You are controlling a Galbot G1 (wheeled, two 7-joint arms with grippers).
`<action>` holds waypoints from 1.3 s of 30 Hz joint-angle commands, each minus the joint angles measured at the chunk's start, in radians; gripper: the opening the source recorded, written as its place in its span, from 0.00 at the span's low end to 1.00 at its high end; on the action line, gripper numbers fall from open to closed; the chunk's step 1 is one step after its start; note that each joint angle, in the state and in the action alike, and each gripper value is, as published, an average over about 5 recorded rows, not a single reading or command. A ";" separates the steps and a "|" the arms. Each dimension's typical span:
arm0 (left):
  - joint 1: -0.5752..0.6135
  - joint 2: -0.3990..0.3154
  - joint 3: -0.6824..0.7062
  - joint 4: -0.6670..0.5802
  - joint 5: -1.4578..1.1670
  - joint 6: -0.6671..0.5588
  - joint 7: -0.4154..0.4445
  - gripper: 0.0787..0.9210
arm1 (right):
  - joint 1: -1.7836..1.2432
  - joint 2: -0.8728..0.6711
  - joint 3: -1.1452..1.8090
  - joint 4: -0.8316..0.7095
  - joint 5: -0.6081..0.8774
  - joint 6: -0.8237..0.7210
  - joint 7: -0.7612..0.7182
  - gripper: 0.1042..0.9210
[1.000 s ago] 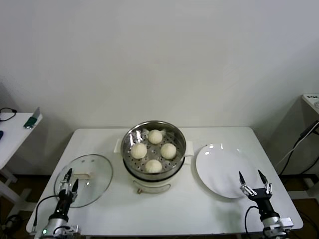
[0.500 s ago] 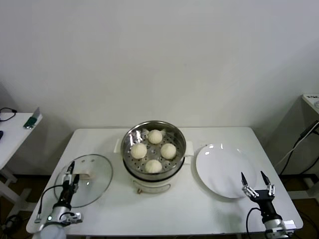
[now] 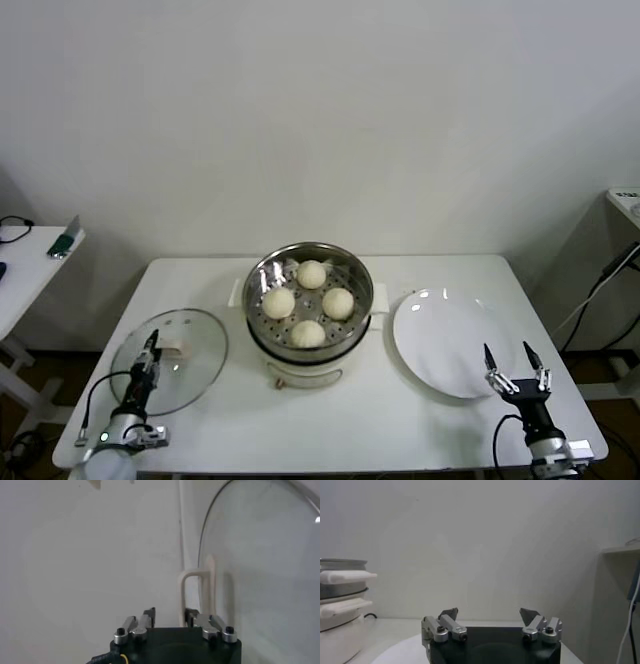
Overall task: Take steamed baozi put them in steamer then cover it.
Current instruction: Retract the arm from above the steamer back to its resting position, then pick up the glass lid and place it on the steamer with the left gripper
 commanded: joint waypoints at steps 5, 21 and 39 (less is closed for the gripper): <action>-0.006 0.001 0.000 -0.008 -0.021 -0.001 0.008 0.22 | 0.010 0.000 0.003 -0.007 0.003 0.001 0.001 0.88; 0.132 0.117 -0.009 -0.459 -0.401 0.202 0.273 0.07 | 0.024 0.001 0.003 -0.029 -0.034 -0.014 0.035 0.88; -0.075 0.228 0.315 -0.870 -0.363 0.716 0.513 0.07 | 0.078 0.006 -0.020 -0.049 -0.040 0.009 0.037 0.88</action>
